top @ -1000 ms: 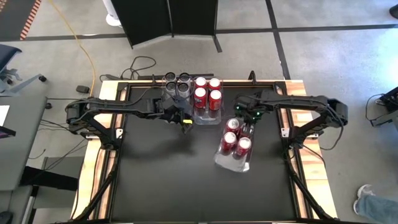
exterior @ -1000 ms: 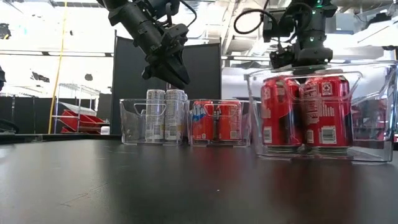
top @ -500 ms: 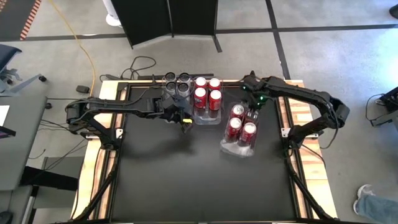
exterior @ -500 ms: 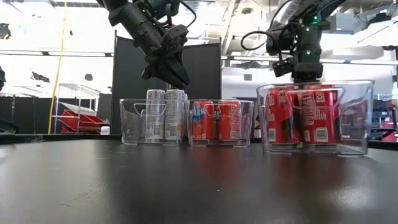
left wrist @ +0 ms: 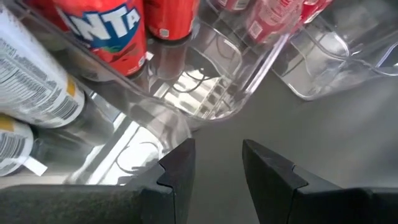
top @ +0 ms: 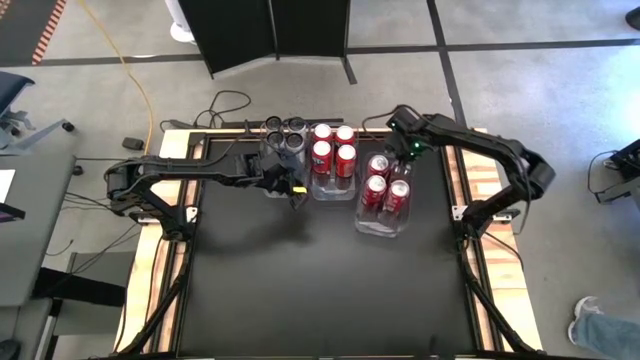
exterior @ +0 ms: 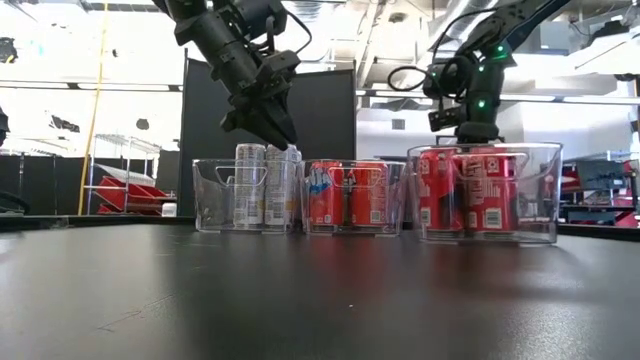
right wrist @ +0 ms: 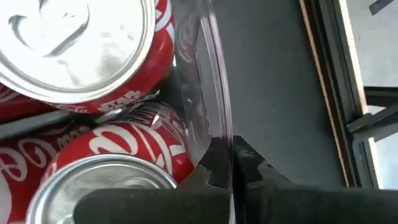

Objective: Sort soda cans
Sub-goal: Move the bottom transparent bin to the top right of the table

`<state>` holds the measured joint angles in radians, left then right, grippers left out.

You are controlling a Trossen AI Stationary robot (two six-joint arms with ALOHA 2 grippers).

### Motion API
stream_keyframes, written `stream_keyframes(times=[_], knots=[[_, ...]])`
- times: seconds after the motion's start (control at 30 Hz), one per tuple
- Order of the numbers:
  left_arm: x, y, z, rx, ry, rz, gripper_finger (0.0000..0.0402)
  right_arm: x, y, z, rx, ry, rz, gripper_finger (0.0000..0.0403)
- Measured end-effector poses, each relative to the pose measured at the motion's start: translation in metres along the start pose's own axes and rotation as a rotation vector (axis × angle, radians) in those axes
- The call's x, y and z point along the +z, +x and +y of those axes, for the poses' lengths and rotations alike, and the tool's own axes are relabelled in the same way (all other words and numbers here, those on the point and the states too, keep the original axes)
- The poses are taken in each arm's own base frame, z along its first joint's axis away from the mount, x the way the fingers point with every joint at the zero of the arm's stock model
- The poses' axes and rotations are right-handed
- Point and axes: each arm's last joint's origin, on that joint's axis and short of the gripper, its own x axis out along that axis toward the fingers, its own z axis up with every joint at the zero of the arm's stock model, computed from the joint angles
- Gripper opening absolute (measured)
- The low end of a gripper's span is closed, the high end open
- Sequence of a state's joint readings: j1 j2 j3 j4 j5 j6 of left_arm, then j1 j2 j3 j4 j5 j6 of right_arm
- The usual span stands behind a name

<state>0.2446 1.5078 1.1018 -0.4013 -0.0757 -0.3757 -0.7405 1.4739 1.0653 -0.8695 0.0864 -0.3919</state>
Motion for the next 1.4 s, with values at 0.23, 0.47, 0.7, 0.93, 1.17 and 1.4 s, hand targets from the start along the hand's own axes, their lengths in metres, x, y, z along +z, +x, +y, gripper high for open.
stream_keyframes(times=[0.23, 0.47, 0.7, 0.93, 1.17, 1.4], knots=[[0.0, 0.0, 0.003, 0.009, -0.032, 0.007, 0.0128, 0.012, 0.008, -0.016, -0.014, -0.014, -0.019, 0.0002], [0.002, 0.001, 0.008, 0.021, -0.059, 0.002, 0.0128, 0.027, 0.01, -0.04, -0.038, -0.016, -0.039, 0.0002], [0.003, 0.001, 0.009, 0.024, -0.088, 0.002, 0.0128, 0.039, 0.023, -0.045, -0.041, -0.035, -0.016, 0.0002], [0.003, 0.001, 0.011, 0.028, -0.093, 0.0, 0.0128, 0.054, 0.024, -0.059, -0.07, -0.069, -0.055, 0.0002], [0.006, 0.001, 0.019, 0.043, -0.113, -0.007, 0.0128, 0.055, 0.031, -0.088, -0.097, -0.008, -0.063, 0.0002], [0.008, 0.001, 0.025, 0.057, -0.13, -0.012, 0.0128, 0.055, 0.035, -0.097, -0.095, 0.036, -0.067, 0.0008]])
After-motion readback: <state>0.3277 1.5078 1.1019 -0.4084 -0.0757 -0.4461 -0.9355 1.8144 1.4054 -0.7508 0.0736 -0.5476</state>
